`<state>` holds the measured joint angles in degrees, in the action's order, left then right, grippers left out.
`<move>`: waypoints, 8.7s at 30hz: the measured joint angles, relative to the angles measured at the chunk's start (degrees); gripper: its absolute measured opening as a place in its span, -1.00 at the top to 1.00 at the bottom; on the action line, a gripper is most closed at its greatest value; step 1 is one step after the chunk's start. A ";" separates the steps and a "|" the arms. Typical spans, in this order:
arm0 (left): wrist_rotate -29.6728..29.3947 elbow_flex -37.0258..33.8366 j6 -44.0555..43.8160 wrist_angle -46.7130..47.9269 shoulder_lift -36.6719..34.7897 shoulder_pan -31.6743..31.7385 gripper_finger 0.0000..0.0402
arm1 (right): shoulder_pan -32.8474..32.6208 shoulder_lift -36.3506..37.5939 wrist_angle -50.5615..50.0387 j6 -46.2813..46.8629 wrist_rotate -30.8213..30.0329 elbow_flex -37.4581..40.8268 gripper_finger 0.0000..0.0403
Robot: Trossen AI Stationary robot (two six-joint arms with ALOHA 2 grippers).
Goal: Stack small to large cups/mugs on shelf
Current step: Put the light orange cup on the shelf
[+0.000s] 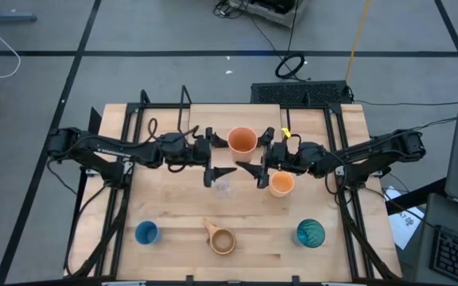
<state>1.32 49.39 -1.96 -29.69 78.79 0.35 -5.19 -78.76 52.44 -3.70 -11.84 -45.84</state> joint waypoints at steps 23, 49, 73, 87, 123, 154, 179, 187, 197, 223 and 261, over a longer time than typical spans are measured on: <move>6.17 4.26 1.13 -1.89 5.37 1.65 -0.98 | -0.04 -0.16 -0.38 0.27 0.11 0.00 -0.46; 4.63 4.26 -0.13 -2.34 5.33 0.72 -0.65 | -0.04 -0.16 -0.47 1.31 0.17 0.00 -0.46; 4.03 4.24 -1.22 -1.64 5.26 -0.18 -0.68 | -0.02 -0.16 -0.36 1.17 0.52 -0.04 -0.46; 0.16 4.22 -0.94 -0.83 5.35 -0.64 -0.57 | 0.02 -0.13 0.01 0.81 0.10 -0.02 -0.46; 0.07 4.19 1.90 -4.53 5.35 -1.02 -0.44 | 0.00 -0.10 -0.21 0.18 0.24 -0.04 -0.46; 0.36 4.22 4.41 -1.35 5.31 -1.12 -0.39 | -0.13 20.45 -39.93 7.04 -4.60 -2.38 -0.95; -2.73 2.97 2.64 2.20 5.31 -1.02 -0.39 | -6.74 -4.07 -109.00 8.47 -7.36 -63.47 -0.87; -2.95 2.95 2.71 6.00 5.31 -1.04 -0.39 | -6.93 -13.58 -119.60 4.18 -5.39 -76.42 -0.87; -2.97 2.95 2.98 5.97 5.31 -1.02 -0.39 | -6.06 -18.88 -125.17 6.20 -1.33 -80.21 -0.53; -2.55 2.84 5.20 6.16 5.39 -0.69 -0.39 | -1.38 -19.54 -125.78 5.14 5.92 -80.21 0.93; -19.87 2.91 0.29 11.88 3.76 -10.78 -0.18 | 21.91 -21.87 -135.44 5.35 4.45 -80.15 1.00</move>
<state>-18.56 52.29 -1.67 -17.81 82.55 -10.43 16.72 -100.62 -83.00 1.64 -7.39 -125.99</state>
